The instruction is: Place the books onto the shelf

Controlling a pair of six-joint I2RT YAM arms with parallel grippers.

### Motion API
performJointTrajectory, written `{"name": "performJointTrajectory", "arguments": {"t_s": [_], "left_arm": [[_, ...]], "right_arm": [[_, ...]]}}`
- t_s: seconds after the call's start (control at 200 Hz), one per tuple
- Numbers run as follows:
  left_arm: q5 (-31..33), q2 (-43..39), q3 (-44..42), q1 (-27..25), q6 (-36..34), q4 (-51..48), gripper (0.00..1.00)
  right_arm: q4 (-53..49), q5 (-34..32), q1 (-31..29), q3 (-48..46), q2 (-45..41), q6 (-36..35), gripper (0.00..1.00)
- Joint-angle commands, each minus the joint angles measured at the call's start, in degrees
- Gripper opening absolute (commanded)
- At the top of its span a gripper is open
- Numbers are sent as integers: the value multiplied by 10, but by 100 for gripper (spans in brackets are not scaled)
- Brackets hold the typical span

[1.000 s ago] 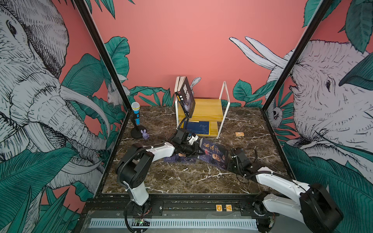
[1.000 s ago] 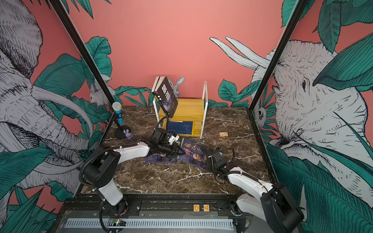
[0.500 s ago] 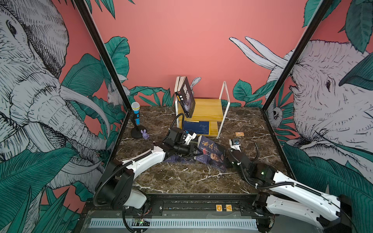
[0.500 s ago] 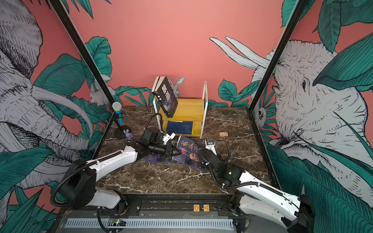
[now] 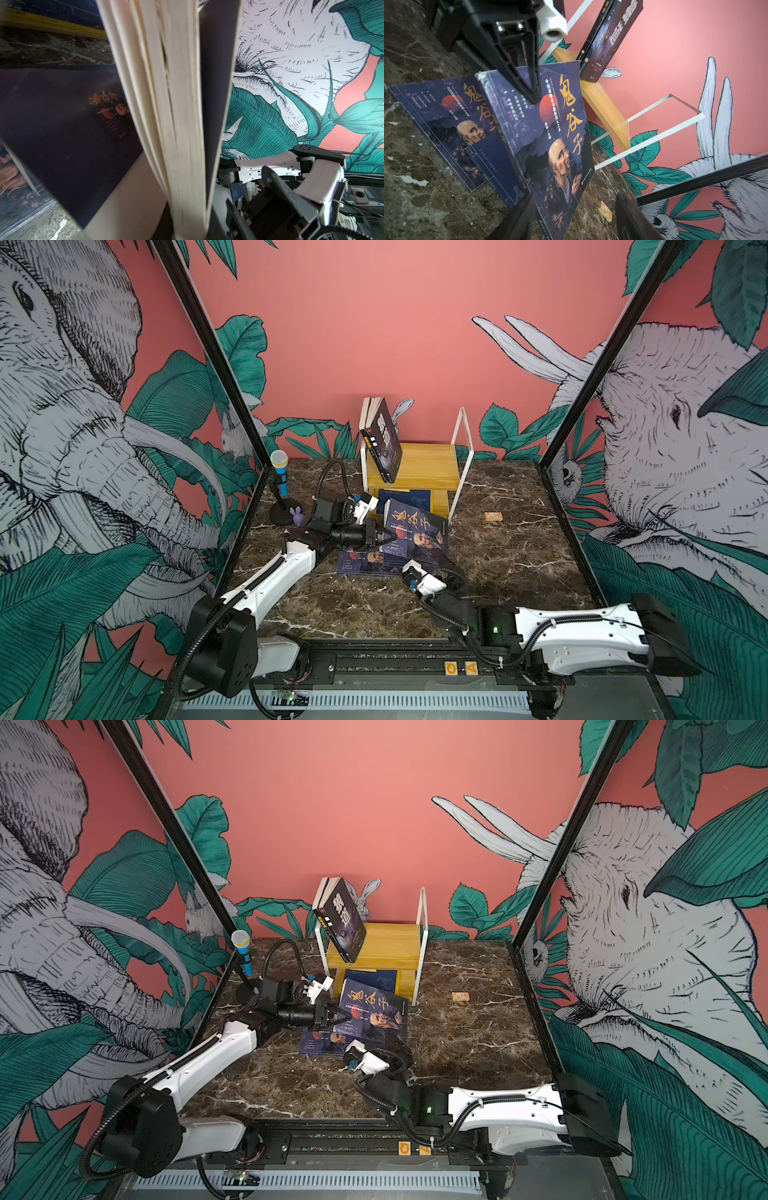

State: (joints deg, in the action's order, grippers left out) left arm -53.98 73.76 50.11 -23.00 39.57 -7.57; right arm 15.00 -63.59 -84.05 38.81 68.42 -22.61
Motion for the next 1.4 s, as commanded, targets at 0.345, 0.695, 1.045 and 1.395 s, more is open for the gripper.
{"name": "performJointTrajectory", "arguments": {"t_s": [0.345, 0.695, 1.045, 1.395], "left_arm": [[-119, -22, 24, 15, 91, 128, 0], [-118, -29, 26, 13, 32, 66, 0], [-113, -40, 18, 13, 11, 54, 0], [-79, -64, 11, 68, -36, 16, 43]], "right_arm": [[407, -91, -22, -65, 114, -303, 80], [657, -105, 34, -36, 256, -457, 77], [658, -65, 108, 21, 322, -458, 56], [659, -51, 119, 14, 310, -439, 0]]}}
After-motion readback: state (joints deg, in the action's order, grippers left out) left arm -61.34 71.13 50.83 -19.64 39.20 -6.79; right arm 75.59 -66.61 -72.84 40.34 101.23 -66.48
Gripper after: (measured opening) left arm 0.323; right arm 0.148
